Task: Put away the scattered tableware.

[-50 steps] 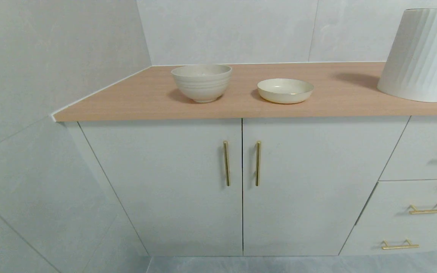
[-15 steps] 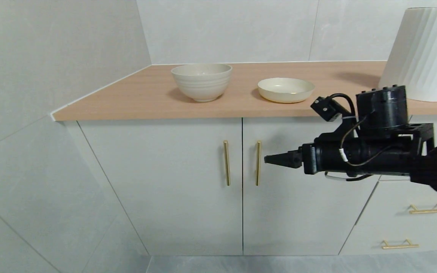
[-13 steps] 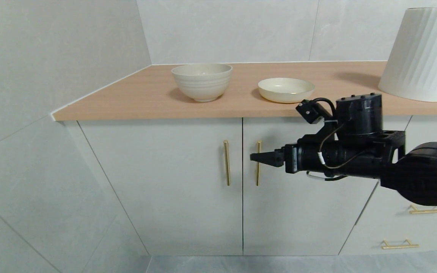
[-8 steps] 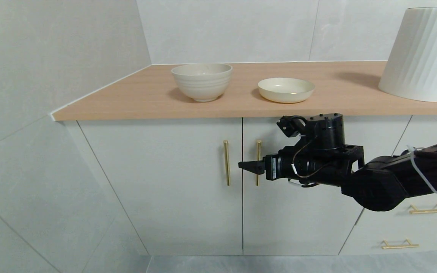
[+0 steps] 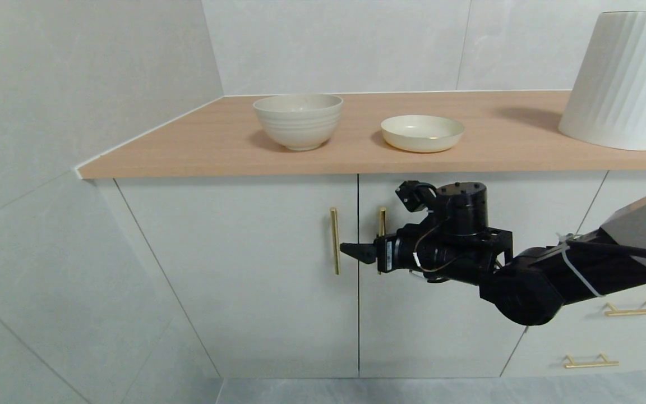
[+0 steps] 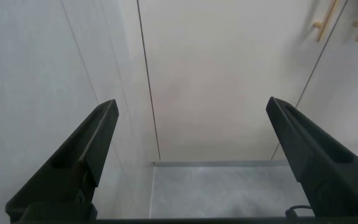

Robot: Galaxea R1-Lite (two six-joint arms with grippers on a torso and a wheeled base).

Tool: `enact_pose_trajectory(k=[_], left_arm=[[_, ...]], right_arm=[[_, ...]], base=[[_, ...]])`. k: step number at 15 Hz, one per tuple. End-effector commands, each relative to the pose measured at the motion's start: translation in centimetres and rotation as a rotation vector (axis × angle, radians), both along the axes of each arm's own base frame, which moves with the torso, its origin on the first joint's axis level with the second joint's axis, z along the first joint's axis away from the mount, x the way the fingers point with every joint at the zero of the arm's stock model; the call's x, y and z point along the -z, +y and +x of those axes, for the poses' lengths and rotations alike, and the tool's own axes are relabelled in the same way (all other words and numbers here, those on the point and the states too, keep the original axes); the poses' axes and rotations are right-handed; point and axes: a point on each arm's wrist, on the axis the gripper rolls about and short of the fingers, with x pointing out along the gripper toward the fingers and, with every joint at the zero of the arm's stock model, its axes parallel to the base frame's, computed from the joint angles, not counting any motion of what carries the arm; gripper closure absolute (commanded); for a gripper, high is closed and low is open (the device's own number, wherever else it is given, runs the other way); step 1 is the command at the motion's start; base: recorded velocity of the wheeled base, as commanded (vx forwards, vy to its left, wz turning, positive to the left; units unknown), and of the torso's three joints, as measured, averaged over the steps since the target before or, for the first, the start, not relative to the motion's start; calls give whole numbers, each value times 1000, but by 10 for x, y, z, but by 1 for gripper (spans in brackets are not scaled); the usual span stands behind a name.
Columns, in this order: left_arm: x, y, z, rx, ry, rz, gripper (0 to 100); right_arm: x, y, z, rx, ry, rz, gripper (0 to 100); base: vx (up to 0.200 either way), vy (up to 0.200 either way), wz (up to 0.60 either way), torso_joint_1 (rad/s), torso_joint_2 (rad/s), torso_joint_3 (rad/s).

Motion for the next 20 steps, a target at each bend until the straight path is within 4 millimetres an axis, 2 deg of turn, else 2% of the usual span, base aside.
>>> enact_pose_trajectory(k=[1, 5, 9, 11, 20], left_arm=[[0, 0, 0, 0, 0, 0, 0], [0, 0, 0, 0, 0, 0, 0], [0, 0, 0, 0, 0, 0, 0], [0, 0, 0, 0, 0, 0, 0], [0, 0, 0, 1, 0, 12, 0]], right_arm=[[5, 3, -6, -18, 0, 1, 0], [2, 12, -25, -61, -6, 41, 0], [-5, 9, -46, -106, 22, 60, 0], [-10, 0, -58, -111, 21, 61, 0], [-22, -57, -140, -278, 66, 71, 0]], base=[[0, 0, 0, 0, 0, 0], [0, 0, 0, 0, 0, 0], [0, 0, 0, 0, 0, 0], [0, 0, 0, 0, 0, 0], [0, 0, 0, 0, 0, 0]])
